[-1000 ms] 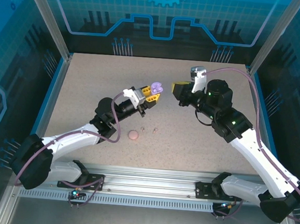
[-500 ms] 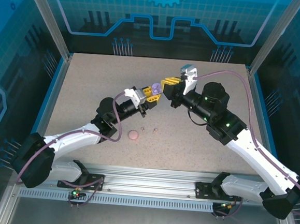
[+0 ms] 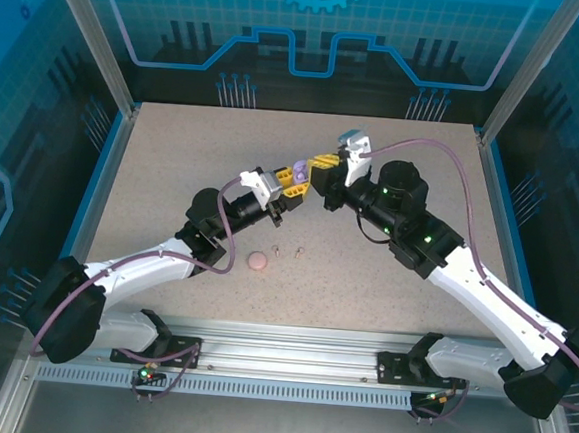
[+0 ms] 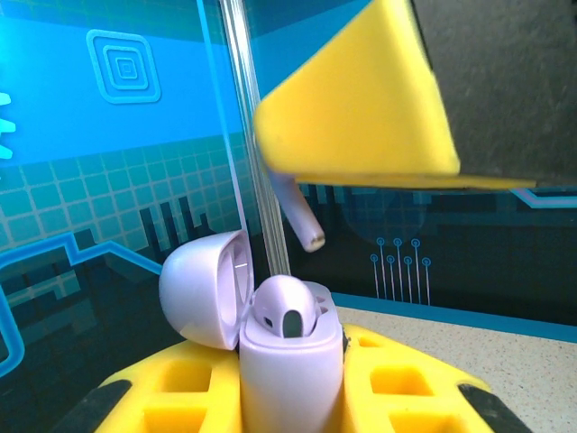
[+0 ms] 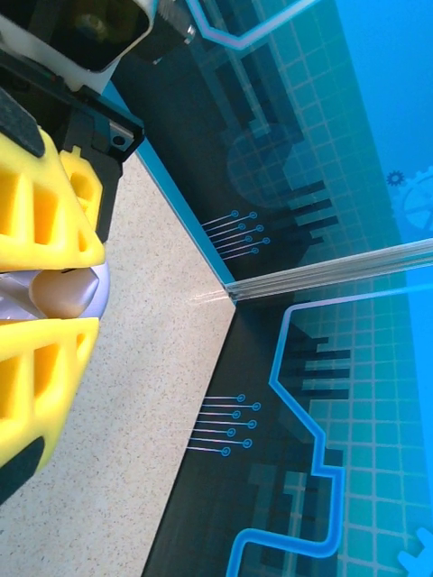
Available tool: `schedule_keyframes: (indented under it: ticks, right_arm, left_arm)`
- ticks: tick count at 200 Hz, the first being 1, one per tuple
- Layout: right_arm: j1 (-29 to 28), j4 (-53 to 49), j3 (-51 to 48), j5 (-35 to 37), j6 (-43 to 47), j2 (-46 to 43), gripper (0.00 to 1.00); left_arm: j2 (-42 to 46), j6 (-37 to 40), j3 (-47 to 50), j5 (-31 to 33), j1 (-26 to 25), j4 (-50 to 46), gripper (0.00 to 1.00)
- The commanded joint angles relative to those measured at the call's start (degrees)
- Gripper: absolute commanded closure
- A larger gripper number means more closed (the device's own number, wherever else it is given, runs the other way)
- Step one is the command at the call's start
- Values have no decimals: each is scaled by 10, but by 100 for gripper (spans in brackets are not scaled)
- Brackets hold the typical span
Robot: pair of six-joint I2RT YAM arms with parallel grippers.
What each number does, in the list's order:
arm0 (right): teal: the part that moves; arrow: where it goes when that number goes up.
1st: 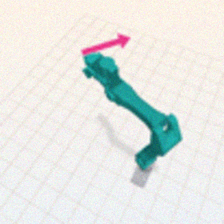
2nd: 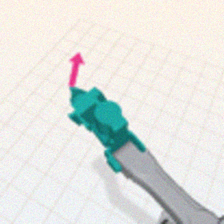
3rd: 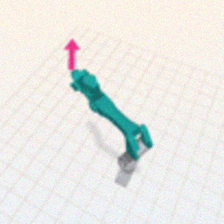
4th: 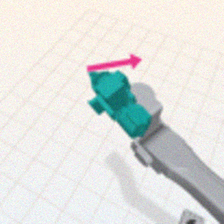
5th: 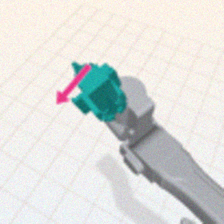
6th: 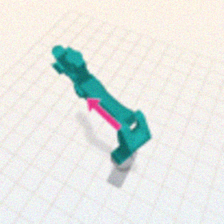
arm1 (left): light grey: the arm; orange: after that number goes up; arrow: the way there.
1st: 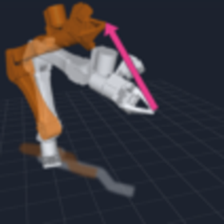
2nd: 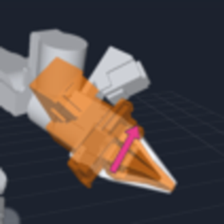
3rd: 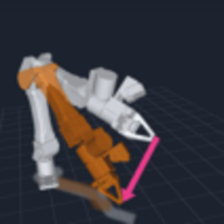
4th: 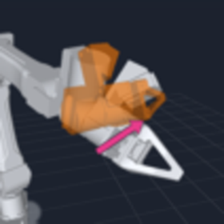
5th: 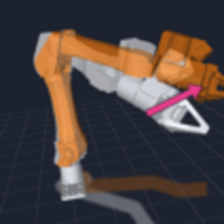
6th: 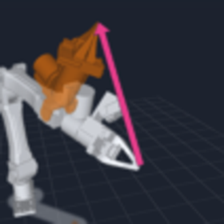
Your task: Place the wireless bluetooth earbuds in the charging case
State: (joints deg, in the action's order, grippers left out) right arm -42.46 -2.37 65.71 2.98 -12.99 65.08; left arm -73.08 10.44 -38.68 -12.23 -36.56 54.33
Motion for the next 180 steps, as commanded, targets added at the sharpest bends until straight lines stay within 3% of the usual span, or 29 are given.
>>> schedule_keyframes:
  ticks: [1,143,180]
  right_arm:
    - [-6,18,-8,11,3,1,84]
    - [-6,15,-37,-11,1,-8,84]
    - [-6,13,-39,0,-2,-13,75]
  left_arm:
    - [1,-6,-24,-2,-6,22,100]
    - [-1,-2,-35,1,-5,16,100]
    - [-2,-2,-37,1,-5,14,100]
